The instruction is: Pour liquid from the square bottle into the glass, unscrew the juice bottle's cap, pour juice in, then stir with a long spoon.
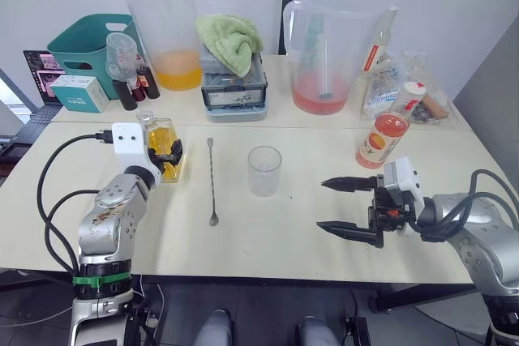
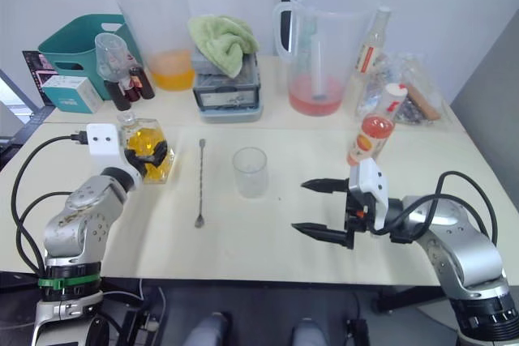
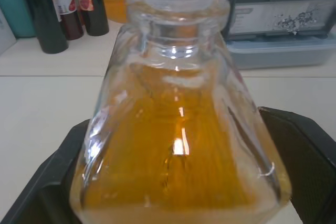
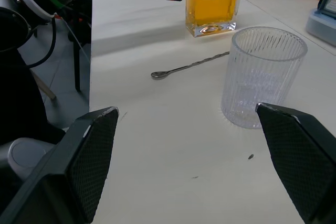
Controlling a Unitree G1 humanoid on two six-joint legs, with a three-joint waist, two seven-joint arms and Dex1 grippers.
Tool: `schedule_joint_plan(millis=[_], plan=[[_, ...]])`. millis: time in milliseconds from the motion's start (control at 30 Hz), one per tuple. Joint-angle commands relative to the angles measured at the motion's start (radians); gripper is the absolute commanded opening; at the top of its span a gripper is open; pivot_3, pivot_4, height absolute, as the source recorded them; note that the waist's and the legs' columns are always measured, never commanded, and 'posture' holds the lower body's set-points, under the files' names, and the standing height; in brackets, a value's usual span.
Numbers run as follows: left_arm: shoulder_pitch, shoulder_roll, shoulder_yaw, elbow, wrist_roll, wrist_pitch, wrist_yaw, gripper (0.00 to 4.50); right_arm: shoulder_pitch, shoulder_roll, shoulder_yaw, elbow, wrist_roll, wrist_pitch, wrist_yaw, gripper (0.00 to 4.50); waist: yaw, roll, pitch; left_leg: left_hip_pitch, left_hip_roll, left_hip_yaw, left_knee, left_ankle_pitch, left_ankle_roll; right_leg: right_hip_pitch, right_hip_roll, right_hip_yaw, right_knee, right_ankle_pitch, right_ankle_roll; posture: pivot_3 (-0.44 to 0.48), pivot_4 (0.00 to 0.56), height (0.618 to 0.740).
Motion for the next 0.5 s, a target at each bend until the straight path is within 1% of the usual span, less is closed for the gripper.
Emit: schedule_joint_plan(millis=[33, 67, 133, 267, 333, 467, 500], plan=[[-0.021, -0.010, 0.010, -0.003, 0.010, -0.036, -0.005, 3.69, 0.003, -0.003, -0.022, -0.034, 0.008, -0.008, -0.009, 4.50, 0.001, 0.000, 0.000, 0.000, 0.000, 0.000, 0.000, 0.000, 0.000, 0.000, 0.000, 0.000, 0.000, 0.000, 0.000, 0.000, 0.150, 0.740], [-0.022, -0.009, 0.013, -0.004, 0.010, -0.043, -0.014, 3.33, 0.005, -0.002, -0.022, -0.036, 0.007, -0.009, -0.013, 4.50, 0.001, 0.000, 0.000, 0.000, 0.000, 0.000, 0.001, 0.000, 0.000, 0.000, 0.000, 0.000, 0.000, 0.000, 0.000, 0.000, 0.150, 0.740], [-0.024, -0.006, 0.014, -0.001, 0.010, -0.054, -0.031, 2.82, 0.008, 0.000, -0.019, -0.036, 0.004, -0.011, -0.018, 4.50, 0.004, 0.000, 0.000, -0.001, 0.000, 0.000, 0.001, 0.000, 0.000, 0.000, 0.000, 0.000, 0.000, 0.000, 0.000, 0.000, 0.150, 0.740], [-0.030, 0.011, 0.032, 0.023, 0.022, -0.094, -0.044, 2.82, 0.010, 0.007, -0.012, -0.033, -0.006, -0.017, -0.030, 4.50, 0.004, 0.000, 0.000, -0.001, 0.000, 0.000, 0.002, 0.000, 0.000, 0.000, 0.000, 0.000, -0.001, 0.000, 0.001, 0.000, 0.150, 0.740], [-0.025, 0.028, 0.040, 0.026, 0.022, -0.116, -0.071, 2.82, 0.007, 0.009, -0.009, -0.034, -0.009, -0.017, -0.036, 4.50, 0.003, 0.000, 0.000, -0.001, 0.000, 0.000, 0.002, 0.000, 0.000, 0.000, 0.000, 0.000, 0.000, 0.001, 0.001, 0.000, 0.150, 0.740], [-0.018, 0.079, 0.067, 0.029, 0.002, -0.168, -0.159, 2.82, -0.001, 0.015, -0.004, -0.029, -0.015, -0.016, -0.040, 4.50, 0.001, -0.003, 0.002, -0.001, 0.000, 0.000, 0.002, 0.000, 0.000, -0.001, 0.000, 0.000, 0.000, 0.001, 0.001, 0.000, 0.150, 0.740], [-0.012, 0.108, 0.089, 0.025, -0.025, -0.190, -0.219, 2.82, -0.003, 0.016, -0.004, -0.029, -0.017, -0.017, -0.042, 4.50, -0.001, -0.005, 0.003, -0.001, 0.000, 0.000, 0.002, 0.000, 0.000, -0.001, 0.000, 0.000, 0.000, 0.001, 0.001, 0.000, 0.150, 0.740]])
